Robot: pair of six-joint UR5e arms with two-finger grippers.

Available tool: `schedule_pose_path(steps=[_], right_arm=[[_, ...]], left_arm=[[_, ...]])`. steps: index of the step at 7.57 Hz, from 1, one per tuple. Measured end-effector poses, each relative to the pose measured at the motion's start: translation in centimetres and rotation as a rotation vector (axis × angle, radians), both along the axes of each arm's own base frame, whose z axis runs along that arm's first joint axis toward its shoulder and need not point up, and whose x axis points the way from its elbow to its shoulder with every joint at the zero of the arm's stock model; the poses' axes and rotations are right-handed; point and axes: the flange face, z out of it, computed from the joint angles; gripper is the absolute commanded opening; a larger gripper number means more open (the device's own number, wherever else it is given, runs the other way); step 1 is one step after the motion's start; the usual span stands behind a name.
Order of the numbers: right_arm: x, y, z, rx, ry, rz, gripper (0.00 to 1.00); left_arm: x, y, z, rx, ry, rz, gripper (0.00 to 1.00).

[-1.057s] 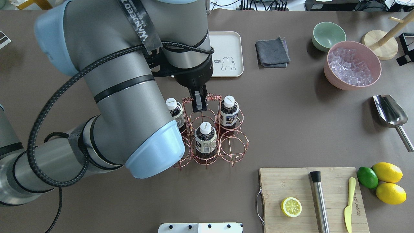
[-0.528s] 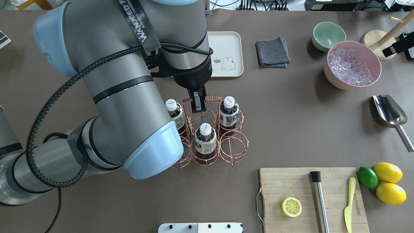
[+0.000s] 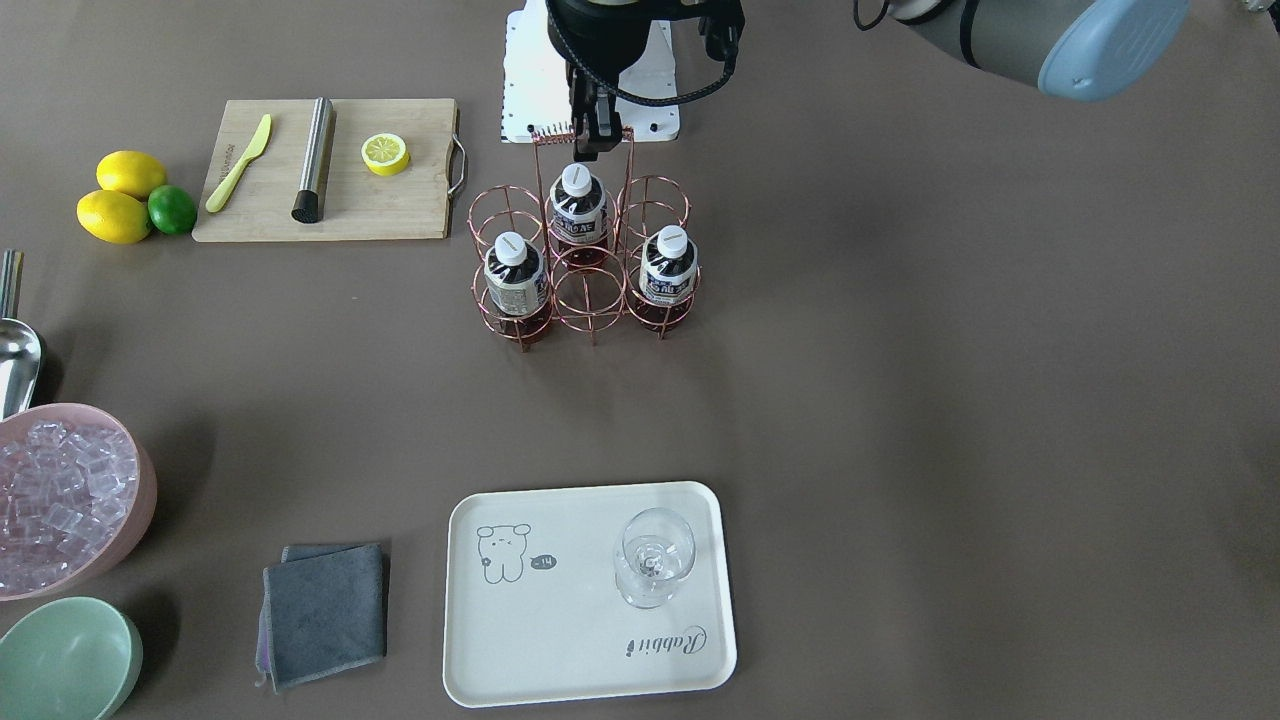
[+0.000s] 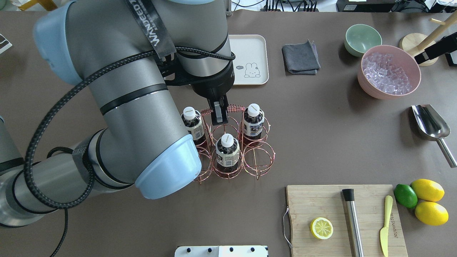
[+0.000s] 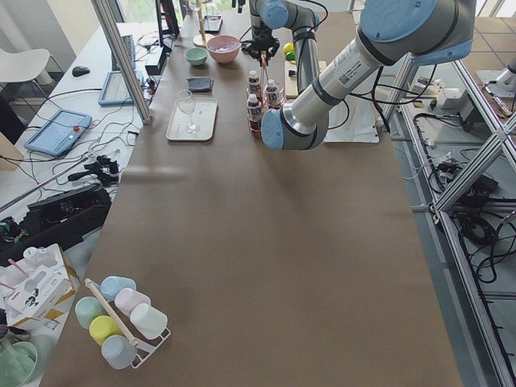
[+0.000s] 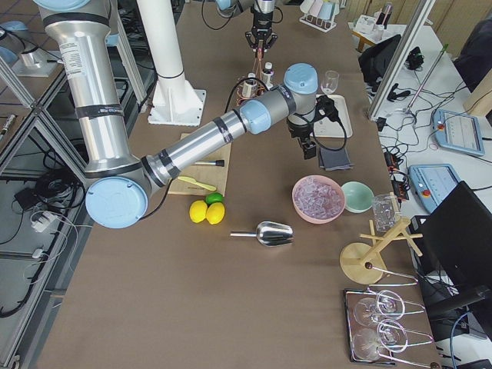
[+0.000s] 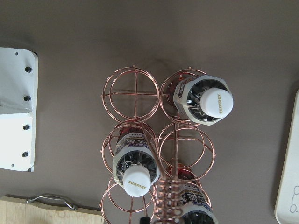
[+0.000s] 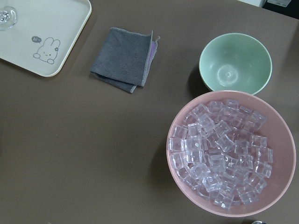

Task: Take tea from basket to plate

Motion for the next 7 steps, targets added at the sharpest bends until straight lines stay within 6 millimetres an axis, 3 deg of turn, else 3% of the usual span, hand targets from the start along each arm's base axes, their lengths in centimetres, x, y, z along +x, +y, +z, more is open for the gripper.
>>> schedule_pose_path(steps=[2,4,5,7], right_arm=[[-0.5,-0.1,0.6,-0.027,0.002,0.004,1.0],[-2.8,0.1,-0.9,-0.009,-0.007,-0.03,0.99],[-5.0,0.3,-2.7,0.007,-0.02,-0.057,0.99],[-10.2,2.5,-8.2,0.072,-0.069,-0.133,0.99]], left_arm=[[0.0,0.0,0.0,-0.001,0.001,-0.001,0.0],[0.0,0.0,0.0,-0.002,0.001,-0.001,0.0],[0.0,0.0,0.0,-0.002,0.001,-0.001,0.0],[-0.1,0.1,0.0,-0.002,0.002,0.0,0.0]])
